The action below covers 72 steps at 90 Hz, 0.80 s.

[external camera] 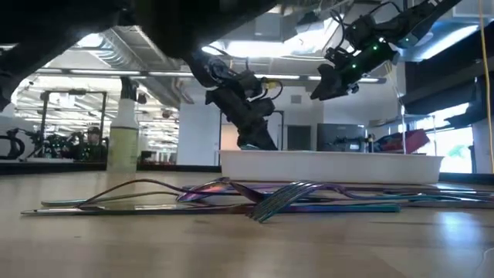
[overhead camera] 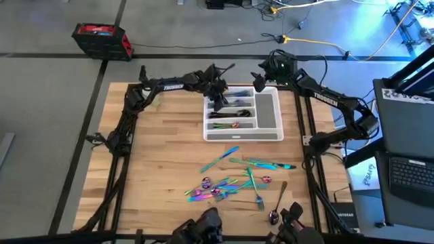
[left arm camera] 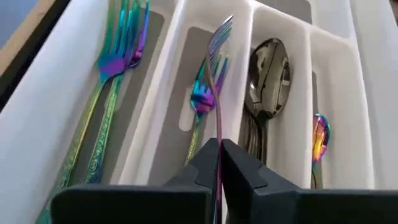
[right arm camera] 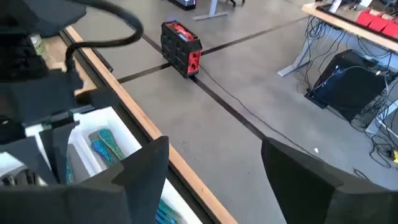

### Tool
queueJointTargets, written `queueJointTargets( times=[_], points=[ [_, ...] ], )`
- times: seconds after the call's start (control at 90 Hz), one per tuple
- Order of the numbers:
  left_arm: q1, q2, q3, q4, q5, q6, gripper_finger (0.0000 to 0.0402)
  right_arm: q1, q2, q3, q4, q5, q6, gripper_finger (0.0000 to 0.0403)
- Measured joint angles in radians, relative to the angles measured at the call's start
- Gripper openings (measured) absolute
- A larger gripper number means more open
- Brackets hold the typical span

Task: Sort silverware
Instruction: Put the blue fork on the white silverware tray, then put the blue teaspoon on the white silverware tray

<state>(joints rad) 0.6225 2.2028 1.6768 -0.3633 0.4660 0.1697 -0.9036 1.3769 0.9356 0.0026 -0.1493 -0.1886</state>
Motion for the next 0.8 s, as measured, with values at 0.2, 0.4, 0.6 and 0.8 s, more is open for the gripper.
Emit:
queueJointTargets(
  times=[0.2,0.4,0.6,0.8],
  points=[
    [0.007,0.0,0.0,0.007,-0.019,-0.038,0.0008,0.0,0.0,0.0,-0.006,0.0,0.0,0.0241],
    [0.006,0.0,0.0,-0.002,-0.03,-0.039,0.007,0.0,0.0,0.0,-0.006,0.0,0.0,0.0241],
    [0.002,-0.036,-0.003,0.014,-0.055,-0.023,0.0143,0.011,-0.009,0.0,-0.013,-0.109,-0.055,0.0239],
    [-0.047,-0.133,-0.073,0.047,-0.201,0.026,0.0154,0.174,-0.039,0.001,-0.032,-0.186,-0.235,0.0206]
  ],
)
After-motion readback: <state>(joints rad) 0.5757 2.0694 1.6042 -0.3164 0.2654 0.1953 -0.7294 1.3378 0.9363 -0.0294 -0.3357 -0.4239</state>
